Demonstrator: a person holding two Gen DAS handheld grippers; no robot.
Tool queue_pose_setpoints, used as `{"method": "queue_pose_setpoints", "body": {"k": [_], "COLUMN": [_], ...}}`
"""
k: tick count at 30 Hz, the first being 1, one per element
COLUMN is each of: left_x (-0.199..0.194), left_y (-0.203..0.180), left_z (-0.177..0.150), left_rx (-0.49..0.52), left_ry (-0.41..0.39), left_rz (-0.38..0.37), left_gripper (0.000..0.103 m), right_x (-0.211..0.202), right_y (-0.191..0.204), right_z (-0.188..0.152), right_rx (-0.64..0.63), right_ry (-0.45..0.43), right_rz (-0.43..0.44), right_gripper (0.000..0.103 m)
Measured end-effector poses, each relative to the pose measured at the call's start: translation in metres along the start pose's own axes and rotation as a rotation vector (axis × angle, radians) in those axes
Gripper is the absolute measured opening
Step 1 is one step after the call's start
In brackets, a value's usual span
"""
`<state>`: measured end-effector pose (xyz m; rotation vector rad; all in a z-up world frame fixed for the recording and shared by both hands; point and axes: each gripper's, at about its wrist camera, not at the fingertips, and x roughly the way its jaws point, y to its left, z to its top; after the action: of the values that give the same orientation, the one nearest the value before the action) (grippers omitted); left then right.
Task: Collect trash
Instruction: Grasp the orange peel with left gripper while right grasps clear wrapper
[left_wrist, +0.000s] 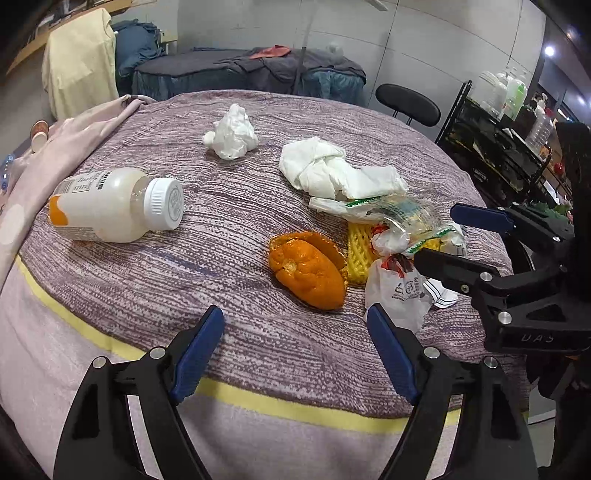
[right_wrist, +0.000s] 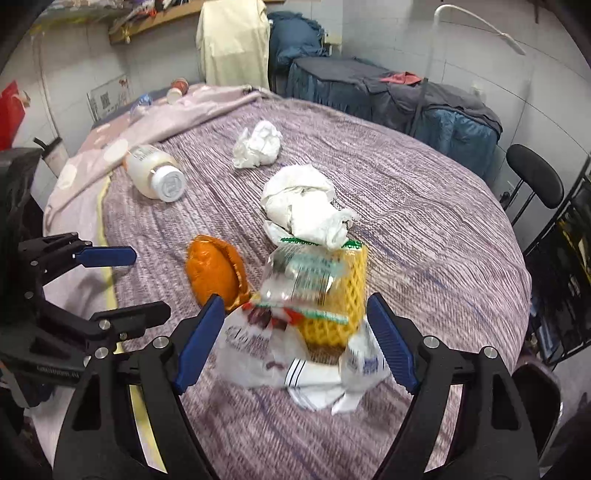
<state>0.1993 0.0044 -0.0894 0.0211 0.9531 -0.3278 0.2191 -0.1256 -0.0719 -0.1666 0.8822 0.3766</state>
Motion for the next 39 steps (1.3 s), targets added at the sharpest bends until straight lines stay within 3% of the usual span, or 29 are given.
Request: {"method": "queue_pose_setpoints", "body": {"k": [4,7,11,13,14,27,39], "left_x": [0.018,0.034,0.039,0.038,0.038,0.028,-0.041], "left_y": [0.0,0.0,-0.006,-0.009,-0.011,-0.008,-0.011], "left_z": [0.017,0.027,0.032,0.031,0.031,0.028,0.017], "left_rx": [0.008,0.014,0.046,0.053,0.059,0.006,-0.049], "left_ry": [0.047,0.08,0.074,0.071,0.074,0.014,-0.174], "left_rz": [-0.005,0.015,0.046,0.03,0.014,-0.029,-0.068], "left_gripper": [0.076,0.073,0.063,0.048,0.047,0.036,0.035], "right_x": [0.023,0.039,0.039,0.033,0.029,-0.038,-0.092], "right_y": [-0.009,-0.017,-0.027,-0.03,-0.031,-0.046,-0.063], "right_z": [0.015,0.021,0.017,0.014,0.013,-0.019,-0.058], "right_rx": [0.044,0.081,0.113,0.13,0.139,0.255,0.324], "right_ry": [0.06,0.084,0.062,0.03,0.017,-0.144,-0.26], "right_rz": [0.01,0.012,0.031,0.052,0.055,0.078,0.039], "right_gripper": [0.071,0.052,0.05,0.049,0.049,0.049,0.049]}}
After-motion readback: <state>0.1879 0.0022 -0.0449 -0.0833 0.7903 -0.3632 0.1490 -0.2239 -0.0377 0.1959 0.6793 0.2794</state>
